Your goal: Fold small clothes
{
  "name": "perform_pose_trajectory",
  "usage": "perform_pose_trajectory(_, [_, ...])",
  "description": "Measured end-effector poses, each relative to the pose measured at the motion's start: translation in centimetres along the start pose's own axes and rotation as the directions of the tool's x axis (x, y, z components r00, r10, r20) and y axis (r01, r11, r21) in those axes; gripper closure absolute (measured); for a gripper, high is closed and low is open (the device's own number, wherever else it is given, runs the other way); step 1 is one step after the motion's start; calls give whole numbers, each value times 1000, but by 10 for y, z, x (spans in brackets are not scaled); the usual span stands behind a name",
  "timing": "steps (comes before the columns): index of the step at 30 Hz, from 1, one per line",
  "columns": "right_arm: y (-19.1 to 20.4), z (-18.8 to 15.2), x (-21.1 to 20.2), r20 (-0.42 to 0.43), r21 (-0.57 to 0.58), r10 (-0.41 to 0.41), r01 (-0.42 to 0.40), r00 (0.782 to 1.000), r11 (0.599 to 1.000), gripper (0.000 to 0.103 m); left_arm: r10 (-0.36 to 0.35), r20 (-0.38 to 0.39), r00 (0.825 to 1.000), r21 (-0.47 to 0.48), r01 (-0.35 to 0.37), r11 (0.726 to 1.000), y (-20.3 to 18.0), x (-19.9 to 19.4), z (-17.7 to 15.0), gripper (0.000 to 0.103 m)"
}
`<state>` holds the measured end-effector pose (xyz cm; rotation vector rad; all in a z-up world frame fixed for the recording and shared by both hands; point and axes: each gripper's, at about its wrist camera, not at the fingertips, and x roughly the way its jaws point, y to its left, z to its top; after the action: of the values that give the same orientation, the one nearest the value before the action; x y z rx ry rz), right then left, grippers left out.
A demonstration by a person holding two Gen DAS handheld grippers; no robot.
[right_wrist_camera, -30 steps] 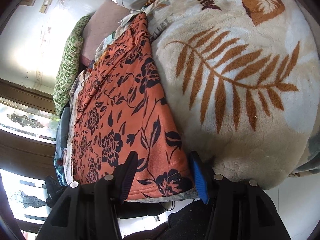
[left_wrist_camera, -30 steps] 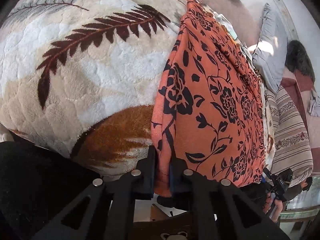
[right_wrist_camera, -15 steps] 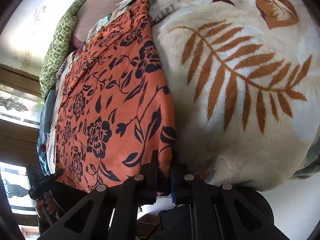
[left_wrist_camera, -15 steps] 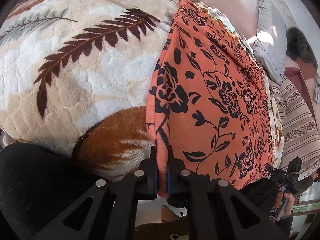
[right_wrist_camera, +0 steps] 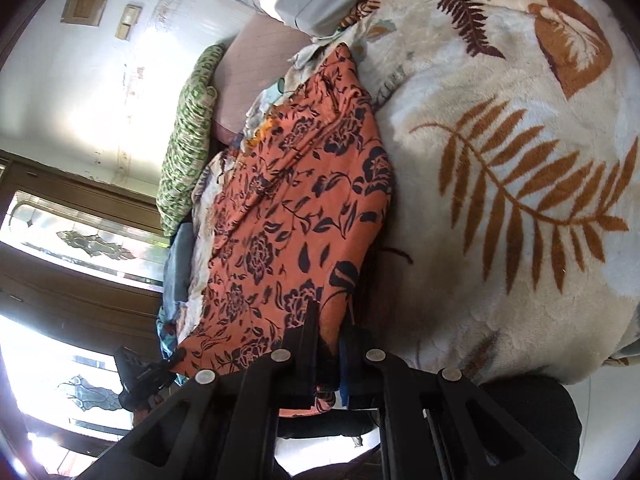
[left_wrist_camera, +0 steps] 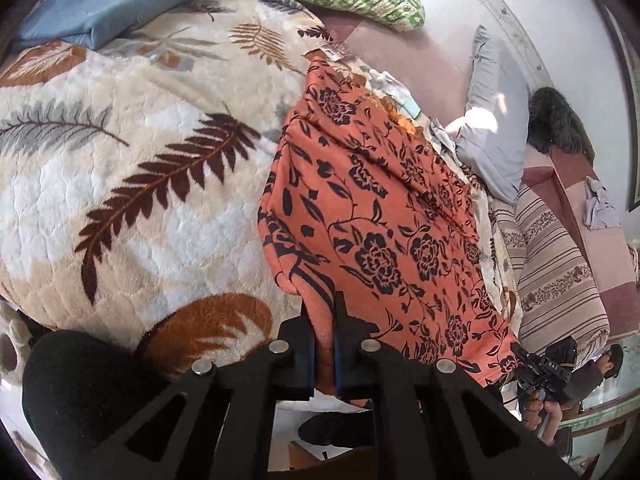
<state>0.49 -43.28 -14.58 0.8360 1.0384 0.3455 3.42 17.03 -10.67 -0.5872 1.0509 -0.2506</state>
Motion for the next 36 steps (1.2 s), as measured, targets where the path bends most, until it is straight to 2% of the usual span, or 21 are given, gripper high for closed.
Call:
perform_pose_trajectory(5, [6,4,-9,44,6,39,-39,998,999,95,-40,34,999,4,40,999,-6,-8,8,97])
perform_pose_trajectory(8, [5,3,-15,75,20,61,-62,995,998,95,-38,28,999,-1,38,999,-4,-5,9,97])
perform_pose_trajectory(16, [-5,3,-15,74,44,88,-92,993,995,95,-47,42,998,8,47,999,-9,-6,17,97])
perform_pose_trajectory(23, [13,33,-19,100,8,162,-164,982,986,95,-51,87,995,54,46,997,-25,-10,48,97])
perform_pose_trajectory(27, [35,76,-14,102,-29,200,-198,974,980,95,-62,103,993,109,51,993,-46,-1,92,97])
perform_pose_trajectory(31, [58,156,0,124,-27,230,-229,965,973,95,-75,157,985,152,51,987,-76,19,168,97])
perform_pose_trajectory(34, [65,235,32,154,69,239,-252,959,965,94,-56,210,976,100,36,994,-85,54,238,95])
perform_pose_trajectory(35, [59,262,55,161,137,212,-235,964,962,93,-16,217,976,69,1,998,-84,76,263,92])
perform_pose_trajectory(36, [51,286,80,157,186,168,-196,973,963,88,21,190,982,26,-26,999,-79,104,284,85])
